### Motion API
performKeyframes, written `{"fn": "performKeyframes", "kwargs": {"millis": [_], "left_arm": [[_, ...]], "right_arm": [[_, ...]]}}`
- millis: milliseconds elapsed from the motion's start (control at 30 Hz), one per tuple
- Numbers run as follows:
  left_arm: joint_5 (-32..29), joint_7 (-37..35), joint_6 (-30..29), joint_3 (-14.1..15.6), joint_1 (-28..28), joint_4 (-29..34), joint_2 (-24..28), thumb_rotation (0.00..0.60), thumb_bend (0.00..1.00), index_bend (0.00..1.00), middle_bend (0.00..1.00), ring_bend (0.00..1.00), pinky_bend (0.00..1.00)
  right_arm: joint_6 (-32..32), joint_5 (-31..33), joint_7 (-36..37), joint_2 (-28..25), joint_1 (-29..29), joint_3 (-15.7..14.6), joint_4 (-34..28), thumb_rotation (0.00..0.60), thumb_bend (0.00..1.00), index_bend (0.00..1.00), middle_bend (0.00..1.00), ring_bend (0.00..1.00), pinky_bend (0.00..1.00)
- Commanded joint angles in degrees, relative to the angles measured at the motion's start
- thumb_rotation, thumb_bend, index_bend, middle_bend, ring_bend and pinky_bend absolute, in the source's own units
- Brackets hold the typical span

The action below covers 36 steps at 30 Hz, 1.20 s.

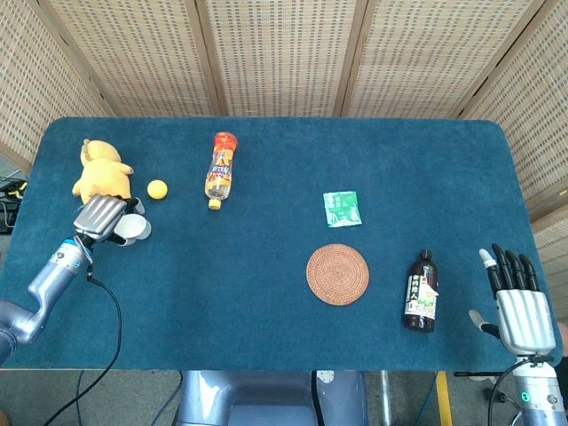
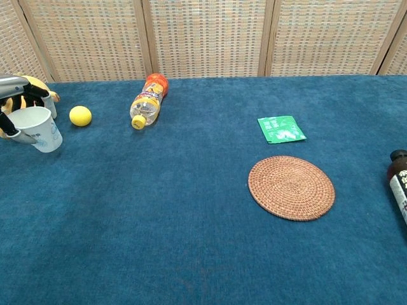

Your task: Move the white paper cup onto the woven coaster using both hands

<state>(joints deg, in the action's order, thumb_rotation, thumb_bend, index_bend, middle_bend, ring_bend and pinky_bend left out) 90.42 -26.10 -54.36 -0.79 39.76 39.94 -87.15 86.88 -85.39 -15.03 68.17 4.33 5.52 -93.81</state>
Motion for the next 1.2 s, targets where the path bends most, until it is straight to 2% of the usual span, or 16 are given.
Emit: {"fn": "performKeyframes", "kwargs": {"millis": [33, 133, 200, 300, 433, 700, 867, 1000, 1067, 1100, 1133, 1200], "left_arm": [[1.39, -0.77, -5.21, -0.56, 0.06, 6.46, 3.37, 0.600, 0.09, 0.41, 0.52, 0.45, 0.50], [2.82, 0.80, -7.77, -1.11, 1.22, 14.76, 6.29, 0.600, 0.09, 0.41, 0.52, 0.45, 0.50], [3.01, 2.94, -7.34, -1.65, 2.36, 19.56, 7.54, 0.600, 0.09, 0.41, 0.52, 0.44, 0.50], [2.54, 7.04, -4.69, -2.79, 4.79, 25.77, 8.10, 0.600, 0.09, 0.41, 0.52, 0.44, 0.50], [0.40, 11.92, 1.99, -4.47, 9.05, 31.56, 6.56, 0.600, 0.09, 0.41, 0.52, 0.44, 0.50], [-1.82, 20.25, 9.37, -5.88, 14.81, 33.55, 1.19, 0.600, 0.09, 0.41, 0.51, 0.44, 0.50], [-2.84, 23.52, 12.55, -5.66, 17.12, 31.61, -2.40, 0.600, 0.09, 0.41, 0.51, 0.44, 0.50], [-3.99, 24.16, 14.12, -5.28, 17.95, 30.18, -4.63, 0.600, 0.04, 0.40, 0.49, 0.42, 0.49], [-4.28, 24.32, 14.46, -5.06, 18.18, 29.47, -5.40, 0.600, 0.01, 0.35, 0.44, 0.35, 0.43], [-4.38, 24.24, 14.62, -4.91, 18.26, 29.32, -5.65, 0.600, 0.00, 0.29, 0.38, 0.27, 0.38], [-4.39, 24.11, 14.83, -4.70, 18.34, 29.35, -5.72, 0.600, 0.00, 0.20, 0.28, 0.17, 0.31], [-4.60, 23.92, 16.05, -4.14, 18.66, 30.18, -5.17, 0.600, 0.00, 0.06, 0.10, 0.04, 0.19]], "right_arm": [[-0.08, -0.04, 0.13, -0.09, 0.05, -0.06, -0.15, 0.600, 0.00, 0.02, 0.00, 0.00, 0.00], [-0.07, -0.23, 0.32, -0.19, 0.10, -0.15, -0.29, 0.600, 0.00, 0.02, 0.00, 0.00, 0.00], [0.05, -0.29, 0.44, -0.27, 0.06, -0.17, -0.37, 0.600, 0.00, 0.02, 0.00, 0.00, 0.00], [0.21, -0.22, 0.70, -0.45, -0.02, -0.14, -0.45, 0.600, 0.00, 0.03, 0.00, 0.00, 0.00], [0.48, -0.03, 0.94, -0.64, -0.11, 0.03, -0.45, 0.600, 0.00, 0.03, 0.00, 0.00, 0.00], [0.13, 1.74, 1.25, -0.76, -0.22, 0.54, 0.13, 0.600, 0.00, 0.04, 0.00, 0.00, 0.00], [0.31, 2.74, 1.52, -0.96, -0.54, 0.81, 0.54, 0.600, 0.00, 0.04, 0.00, 0.00, 0.00], [0.54, 3.43, 2.08, -1.24, -0.90, 0.95, 0.79, 0.600, 0.00, 0.04, 0.00, 0.00, 0.00], [0.51, 3.67, 2.30, -1.36, -0.99, 0.98, 0.88, 0.600, 0.00, 0.04, 0.00, 0.00, 0.00], [0.52, 3.73, 2.39, -1.40, -1.01, 1.00, 0.88, 0.600, 0.00, 0.04, 0.00, 0.00, 0.00], [0.54, 3.75, 2.47, -1.44, -1.03, 1.01, 0.91, 0.600, 0.00, 0.04, 0.00, 0.00, 0.00], [0.62, 3.72, 2.64, -1.53, -1.08, 1.02, 0.95, 0.600, 0.00, 0.04, 0.00, 0.00, 0.00]]}}
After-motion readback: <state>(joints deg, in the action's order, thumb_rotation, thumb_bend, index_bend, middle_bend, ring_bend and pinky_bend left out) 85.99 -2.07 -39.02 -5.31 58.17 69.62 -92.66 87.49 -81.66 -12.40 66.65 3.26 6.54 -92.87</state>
